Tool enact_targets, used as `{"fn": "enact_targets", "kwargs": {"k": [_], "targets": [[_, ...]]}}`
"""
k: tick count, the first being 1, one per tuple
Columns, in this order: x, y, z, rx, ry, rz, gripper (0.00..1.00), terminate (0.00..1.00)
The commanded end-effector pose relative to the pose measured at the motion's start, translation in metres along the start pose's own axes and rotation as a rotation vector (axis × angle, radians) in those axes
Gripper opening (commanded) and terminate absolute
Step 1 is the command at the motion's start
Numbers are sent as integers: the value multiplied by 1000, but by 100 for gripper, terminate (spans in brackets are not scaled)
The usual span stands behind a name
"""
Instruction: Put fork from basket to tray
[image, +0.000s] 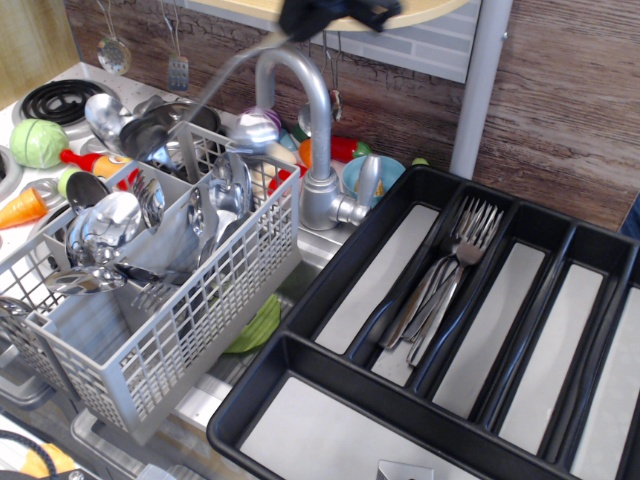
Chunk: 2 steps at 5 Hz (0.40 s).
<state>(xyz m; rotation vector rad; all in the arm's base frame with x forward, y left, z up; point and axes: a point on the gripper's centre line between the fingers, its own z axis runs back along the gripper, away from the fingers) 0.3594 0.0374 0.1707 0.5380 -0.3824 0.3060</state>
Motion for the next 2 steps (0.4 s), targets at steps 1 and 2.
{"fn": "enact_targets", "kwargs": {"k": [1,2], "targets": [[29,-1,43,-194,33,23,0,0],[23,-33,48,-317,149,113,0,0]]}}
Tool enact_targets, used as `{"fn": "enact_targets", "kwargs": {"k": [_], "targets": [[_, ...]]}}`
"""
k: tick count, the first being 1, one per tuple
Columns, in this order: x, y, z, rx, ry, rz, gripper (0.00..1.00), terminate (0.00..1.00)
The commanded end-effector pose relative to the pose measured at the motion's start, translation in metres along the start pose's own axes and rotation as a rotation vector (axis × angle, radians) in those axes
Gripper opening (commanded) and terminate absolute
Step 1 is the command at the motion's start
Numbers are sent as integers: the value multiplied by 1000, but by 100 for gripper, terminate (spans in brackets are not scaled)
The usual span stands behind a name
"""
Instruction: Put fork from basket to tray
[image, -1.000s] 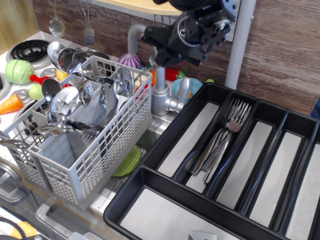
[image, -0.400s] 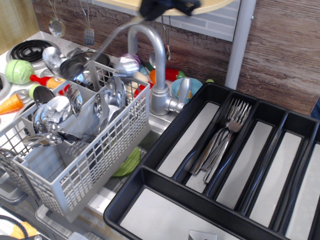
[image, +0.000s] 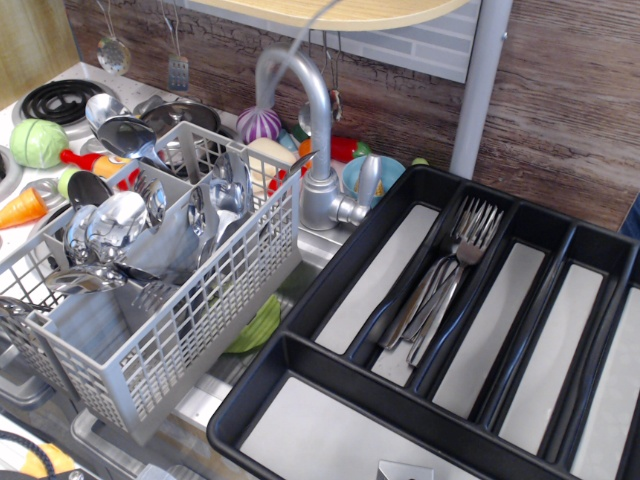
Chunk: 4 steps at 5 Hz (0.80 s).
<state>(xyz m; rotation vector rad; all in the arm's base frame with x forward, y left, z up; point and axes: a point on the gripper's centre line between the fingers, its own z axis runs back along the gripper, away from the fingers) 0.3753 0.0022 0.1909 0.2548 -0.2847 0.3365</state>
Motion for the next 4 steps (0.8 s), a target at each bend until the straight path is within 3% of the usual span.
{"fn": "enact_targets", "kwargs": {"k": [1,2,4], "targets": [[-10,-45,3,-102,48,118,0,0],[-22,-61,-8,-121,54,123,0,0],[-37,-83,-44,-269,55,150,0,0]]}}
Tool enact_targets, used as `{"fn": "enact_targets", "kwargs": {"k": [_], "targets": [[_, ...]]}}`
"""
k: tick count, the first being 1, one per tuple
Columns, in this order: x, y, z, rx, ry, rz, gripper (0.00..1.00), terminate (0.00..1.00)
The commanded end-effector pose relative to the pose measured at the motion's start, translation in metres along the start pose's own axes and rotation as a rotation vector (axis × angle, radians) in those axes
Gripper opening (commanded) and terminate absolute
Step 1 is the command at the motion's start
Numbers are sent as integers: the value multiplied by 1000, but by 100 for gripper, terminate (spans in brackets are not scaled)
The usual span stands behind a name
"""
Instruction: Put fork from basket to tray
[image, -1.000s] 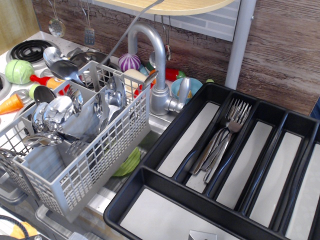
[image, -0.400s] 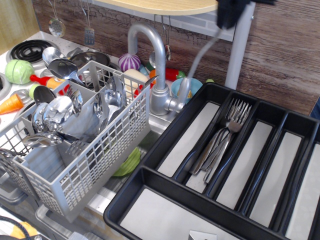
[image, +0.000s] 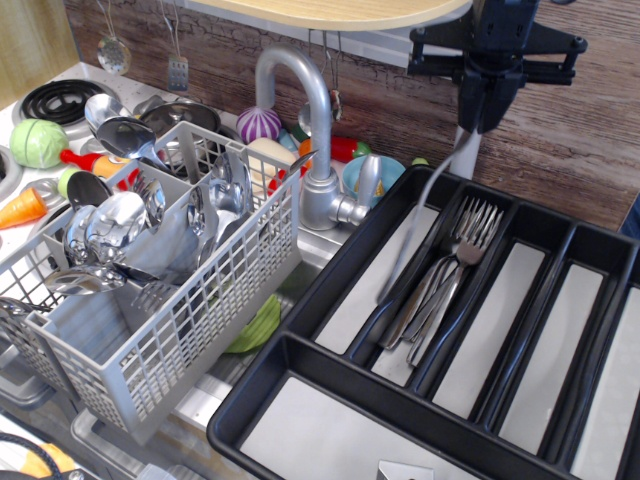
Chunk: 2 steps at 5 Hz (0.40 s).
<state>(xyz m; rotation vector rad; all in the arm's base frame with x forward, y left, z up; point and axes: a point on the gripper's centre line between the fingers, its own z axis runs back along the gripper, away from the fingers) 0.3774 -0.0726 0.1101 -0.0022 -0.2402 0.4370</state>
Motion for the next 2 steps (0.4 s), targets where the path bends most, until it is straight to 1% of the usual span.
{"fn": "enact_targets", "kwargs": {"k": [1,2], "targets": [[6,2,-2,-70,-26,-7,0,0],[7,13,-20,-115,-13,-36,0,0]]}}
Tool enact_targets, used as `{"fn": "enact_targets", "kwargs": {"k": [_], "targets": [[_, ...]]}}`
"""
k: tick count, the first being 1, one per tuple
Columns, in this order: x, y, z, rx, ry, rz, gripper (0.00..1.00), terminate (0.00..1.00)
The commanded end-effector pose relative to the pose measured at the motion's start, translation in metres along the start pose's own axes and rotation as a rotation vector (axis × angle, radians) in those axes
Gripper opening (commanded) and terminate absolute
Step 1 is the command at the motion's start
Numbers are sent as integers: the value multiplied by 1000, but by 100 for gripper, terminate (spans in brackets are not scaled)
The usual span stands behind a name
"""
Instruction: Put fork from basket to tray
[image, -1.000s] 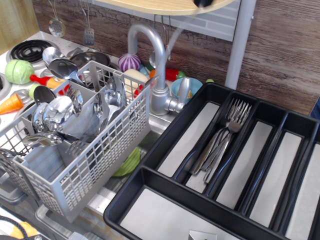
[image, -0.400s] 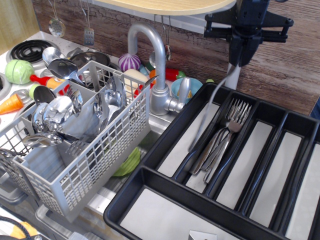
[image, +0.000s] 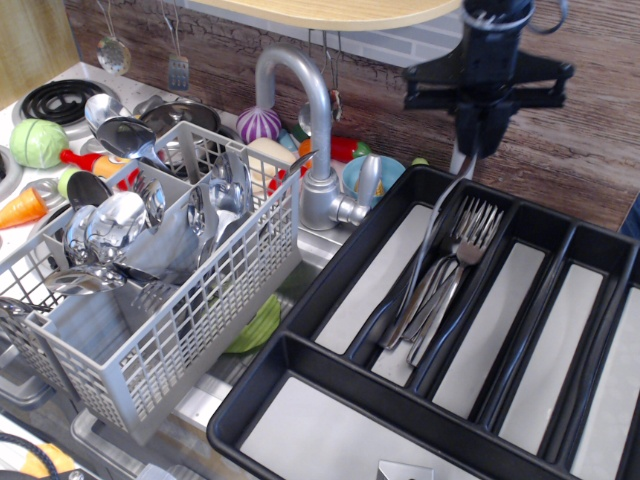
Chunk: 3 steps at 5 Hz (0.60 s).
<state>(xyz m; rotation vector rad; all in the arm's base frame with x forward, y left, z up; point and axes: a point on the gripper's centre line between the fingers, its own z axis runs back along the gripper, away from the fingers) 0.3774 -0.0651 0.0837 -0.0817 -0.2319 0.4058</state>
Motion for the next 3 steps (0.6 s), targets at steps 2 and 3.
{"fn": "enact_targets", "kwargs": {"k": [2,3], "targets": [[0,13,-16,-105,16,10,0,0],[1,11,-26,-119,13,40,0,100]]}}
